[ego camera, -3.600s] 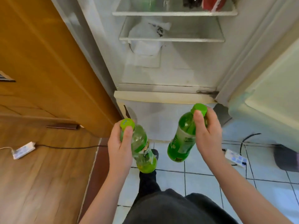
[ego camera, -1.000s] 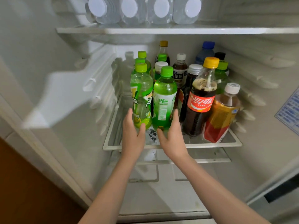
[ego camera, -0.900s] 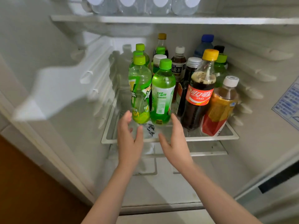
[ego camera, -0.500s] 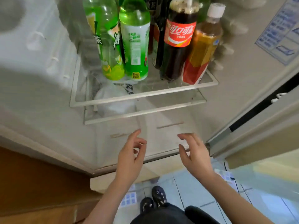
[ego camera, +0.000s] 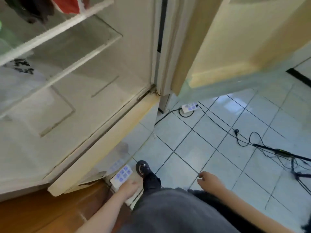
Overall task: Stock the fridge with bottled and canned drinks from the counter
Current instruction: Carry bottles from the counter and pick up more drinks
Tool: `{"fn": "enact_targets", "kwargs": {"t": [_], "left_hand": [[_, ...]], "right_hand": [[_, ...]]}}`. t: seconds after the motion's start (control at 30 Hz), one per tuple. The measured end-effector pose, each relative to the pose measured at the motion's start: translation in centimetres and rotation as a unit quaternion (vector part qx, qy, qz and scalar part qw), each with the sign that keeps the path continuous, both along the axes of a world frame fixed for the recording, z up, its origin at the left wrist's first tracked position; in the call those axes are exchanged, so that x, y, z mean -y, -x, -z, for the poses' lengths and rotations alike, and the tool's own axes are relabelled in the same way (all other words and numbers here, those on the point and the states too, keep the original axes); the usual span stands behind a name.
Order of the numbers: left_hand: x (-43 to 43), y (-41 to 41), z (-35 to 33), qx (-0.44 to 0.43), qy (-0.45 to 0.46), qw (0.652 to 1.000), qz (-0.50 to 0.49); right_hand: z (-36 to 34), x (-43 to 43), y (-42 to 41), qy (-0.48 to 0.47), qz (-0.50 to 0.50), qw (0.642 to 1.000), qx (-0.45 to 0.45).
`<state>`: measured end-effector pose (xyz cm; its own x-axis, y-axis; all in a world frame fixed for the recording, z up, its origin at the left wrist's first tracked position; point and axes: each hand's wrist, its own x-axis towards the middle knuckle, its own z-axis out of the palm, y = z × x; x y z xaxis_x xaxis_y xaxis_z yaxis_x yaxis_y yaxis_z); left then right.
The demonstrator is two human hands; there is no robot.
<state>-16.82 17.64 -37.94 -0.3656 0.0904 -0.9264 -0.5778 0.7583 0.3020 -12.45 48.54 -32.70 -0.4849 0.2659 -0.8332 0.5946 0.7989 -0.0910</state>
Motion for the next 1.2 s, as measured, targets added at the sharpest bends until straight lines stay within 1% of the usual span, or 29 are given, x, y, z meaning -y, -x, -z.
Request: {"fn": "enact_targets", "kwargs": {"t": [0.07, 0.1, 0.2, 0.3, 0.4, 0.47, 0.53, 0.6, 0.67, 0.73, 0.8, 0.9, 1.07, 1.1, 1.2], "left_hand": [[-0.6, -1.0, 0.6, -0.004, 0.026, 0.998, 0.056], [-1.1, -1.4, 0.9, -0.021, 0.036, 0.997, 0.072], [-3.0, -2.3, 1.6, -0.082, 0.056, 0.991, 0.087], [-6.1, -3.4, 1.7, -0.112, 0.055, 0.987, 0.102], [-11.3, -6.4, 0.9, -0.133, 0.034, 0.985, 0.102], [-15.6, -9.7, 0.5, -0.142, 0.029, 0.982, 0.120], [-20.0, -14.3, 0.2, -0.137, 0.012, 0.978, 0.159], [-24.1, -19.4, -0.1, -0.119, -0.001, 0.961, 0.248], [-27.8, -23.7, -0.7, -0.113, -0.004, 0.924, 0.365], [-31.5, -26.6, -1.6, -0.139, -0.013, 0.885, 0.444], [-35.2, -28.9, -2.3, -0.134, -0.022, 0.853, 0.504], [-41.0, -31.5, -2.6, -0.086, -0.028, 0.808, 0.583], [-51.8, -36.4, -1.3, -0.054, -0.010, 0.719, 0.693], [-54.5, -37.8, -0.7, -0.057, 0.002, 0.695, 0.717], [-62.9, -42.9, 0.4, -0.069, 0.017, 0.599, 0.798]], "right_hand": [[0.3, -1.7, -3.6, 0.002, 0.045, 0.999, 0.019], [0.3, -2.4, -5.4, 0.004, 0.062, 0.998, 0.022], [0.4, -4.4, -11.0, 0.005, 0.109, 0.994, 0.001], [0.9, -6.3, -17.8, 0.033, 0.168, 0.985, -0.017], [1.5, -9.1, -25.6, 0.056, 0.216, 0.975, -0.011], [1.7, -11.3, -31.1, 0.048, 0.263, 0.964, -0.010], [1.5, -13.3, -37.4, 0.030, 0.324, 0.946, -0.012], [1.3, -15.0, -43.9, 0.016, 0.400, 0.916, -0.014], [1.2, -16.3, -50.0, 0.014, 0.480, 0.877, -0.014], [1.2, -16.8, -55.2, 0.017, 0.550, 0.835, -0.021], [1.5, -16.5, -59.3, 0.014, 0.621, 0.783, -0.027], [2.2, -15.3, -63.5, 0.015, 0.712, 0.702, -0.028], [3.8, -13.8, -66.5, 0.057, 0.809, 0.585, -0.031], [3.9, -14.2, -67.3, 0.070, 0.822, 0.565, -0.032], [3.6, -16.3, -70.8, 0.111, 0.843, 0.525, -0.036]]}}
